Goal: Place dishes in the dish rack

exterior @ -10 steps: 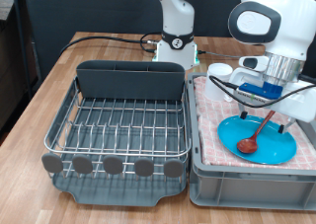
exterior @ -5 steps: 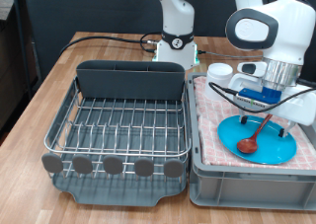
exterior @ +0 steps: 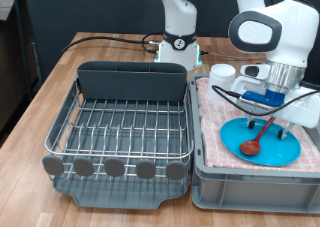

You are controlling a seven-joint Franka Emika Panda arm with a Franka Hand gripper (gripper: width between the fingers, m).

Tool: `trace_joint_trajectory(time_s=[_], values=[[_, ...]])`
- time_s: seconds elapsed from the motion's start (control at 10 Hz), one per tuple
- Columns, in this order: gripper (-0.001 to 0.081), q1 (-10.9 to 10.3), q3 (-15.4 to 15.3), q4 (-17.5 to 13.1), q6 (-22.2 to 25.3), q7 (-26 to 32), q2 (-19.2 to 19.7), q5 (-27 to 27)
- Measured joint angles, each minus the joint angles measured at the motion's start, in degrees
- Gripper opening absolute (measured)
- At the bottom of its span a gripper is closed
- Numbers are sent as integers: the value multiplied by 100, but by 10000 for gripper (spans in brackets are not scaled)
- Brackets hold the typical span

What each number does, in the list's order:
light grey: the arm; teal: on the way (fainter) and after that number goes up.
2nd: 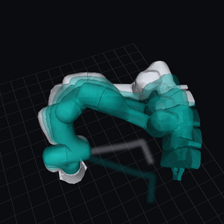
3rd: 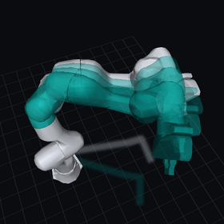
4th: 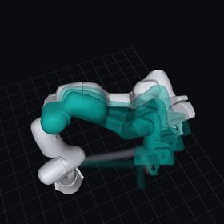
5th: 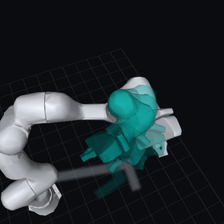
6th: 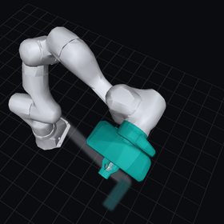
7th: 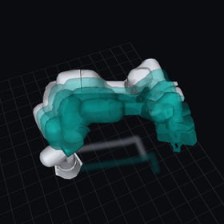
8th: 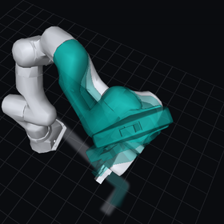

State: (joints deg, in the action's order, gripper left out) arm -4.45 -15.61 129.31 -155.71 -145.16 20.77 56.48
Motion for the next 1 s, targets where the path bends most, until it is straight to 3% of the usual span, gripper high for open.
trace_joint_trajectory(time_s=[0.1, 0.2, 0.3, 0.4, 0.5, 0.6, 1.0], values=[[538, -3, 0, 0, 0, -1, 0, 2], [374, -5, 0, -1, 0, -2, 0, 2], [374, -6, 0, -3, 0, -2, 0, 2], [162, -6, -1, -10, 3, -1, -1, 1], [162, -6, -6, -21, 4, 7, -10, -5], [86, -5, -18, -26, 21, 47, -46, -36], [86, 103, -223, 62, 97, 635, -531, -807]])
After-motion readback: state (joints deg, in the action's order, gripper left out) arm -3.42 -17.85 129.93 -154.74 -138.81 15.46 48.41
